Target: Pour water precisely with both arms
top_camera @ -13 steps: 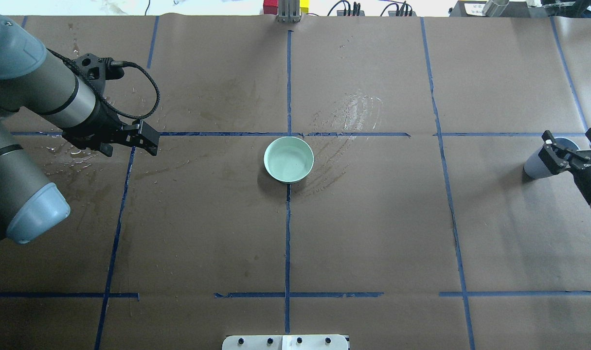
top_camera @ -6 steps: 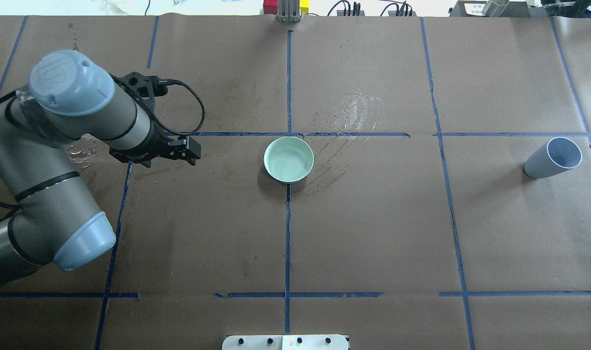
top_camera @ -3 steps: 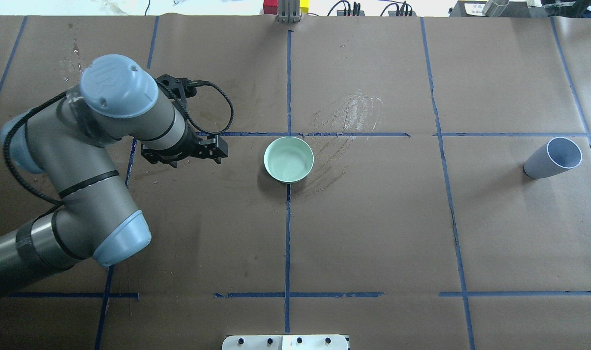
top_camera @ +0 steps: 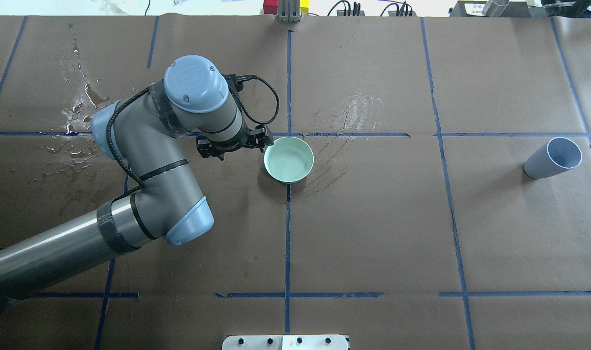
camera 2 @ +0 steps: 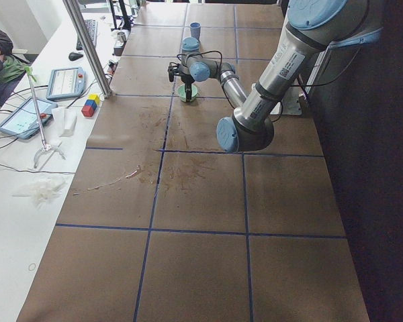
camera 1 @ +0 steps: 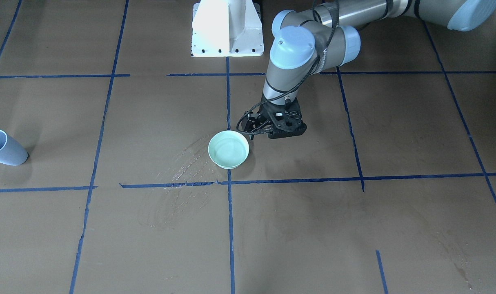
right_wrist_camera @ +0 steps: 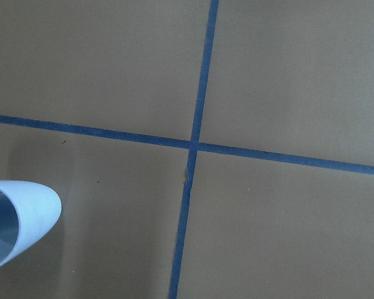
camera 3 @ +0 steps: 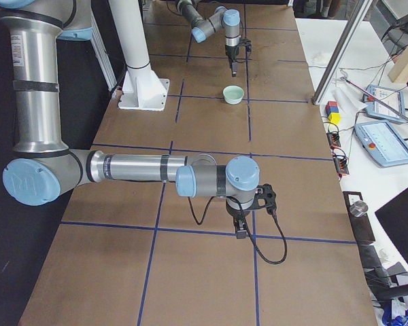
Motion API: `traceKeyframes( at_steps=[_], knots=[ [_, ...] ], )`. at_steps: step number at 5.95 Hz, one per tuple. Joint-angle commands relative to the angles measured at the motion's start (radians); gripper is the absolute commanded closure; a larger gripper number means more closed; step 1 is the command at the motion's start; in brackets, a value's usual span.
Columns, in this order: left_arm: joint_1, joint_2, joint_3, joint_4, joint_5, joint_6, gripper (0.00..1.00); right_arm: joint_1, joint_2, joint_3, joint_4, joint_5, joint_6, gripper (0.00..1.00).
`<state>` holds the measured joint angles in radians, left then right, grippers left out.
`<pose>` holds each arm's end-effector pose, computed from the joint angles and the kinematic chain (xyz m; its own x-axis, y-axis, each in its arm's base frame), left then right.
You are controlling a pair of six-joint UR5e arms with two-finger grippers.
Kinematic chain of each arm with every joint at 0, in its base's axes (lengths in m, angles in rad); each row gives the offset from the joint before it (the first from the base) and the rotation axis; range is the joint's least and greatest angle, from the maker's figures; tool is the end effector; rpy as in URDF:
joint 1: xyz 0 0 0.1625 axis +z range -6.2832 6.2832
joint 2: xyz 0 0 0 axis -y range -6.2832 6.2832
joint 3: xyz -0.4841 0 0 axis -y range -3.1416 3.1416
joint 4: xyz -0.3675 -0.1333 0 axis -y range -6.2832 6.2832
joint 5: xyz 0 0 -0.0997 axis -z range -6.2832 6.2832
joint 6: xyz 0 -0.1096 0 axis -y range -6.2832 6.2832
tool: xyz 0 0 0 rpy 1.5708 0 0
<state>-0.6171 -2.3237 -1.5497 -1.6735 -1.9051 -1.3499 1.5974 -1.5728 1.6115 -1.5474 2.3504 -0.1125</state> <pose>0.5538 -0.5123 0.2658 0.6107 -0.1795 -0.7712 0.2199 0.9741 -0.0526 0.0687 -0.4689 0.7040 0.7106 -0.1365 0.6902 0.0536 0.9886 0.1404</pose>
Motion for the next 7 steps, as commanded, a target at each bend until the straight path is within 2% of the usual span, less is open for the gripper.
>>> traceKeyframes(
  at_steps=[1, 2, 6, 7],
  knots=[
    [0.02, -0.023, 0.1, -0.181, 0.015, -0.145, 0.0, -0.001, 0.004, 0.001, -0.014, 0.0, -0.01, 0.0],
    [0.023, -0.025, 0.15, -0.257, 0.015, -0.197, 0.05, 0.001, 0.004, 0.001, -0.013, 0.0, -0.01, 0.0],
    [0.06, -0.022, 0.169, -0.262, 0.011, -0.189, 0.11, 0.002, -0.007, 0.004, -0.007, 0.0, -0.01, 0.0],
    [0.069, -0.022, 0.169, -0.262, 0.011, -0.189, 0.18, 0.003, -0.009, 0.004, -0.007, 0.0, -0.01, 0.0]
  ],
)
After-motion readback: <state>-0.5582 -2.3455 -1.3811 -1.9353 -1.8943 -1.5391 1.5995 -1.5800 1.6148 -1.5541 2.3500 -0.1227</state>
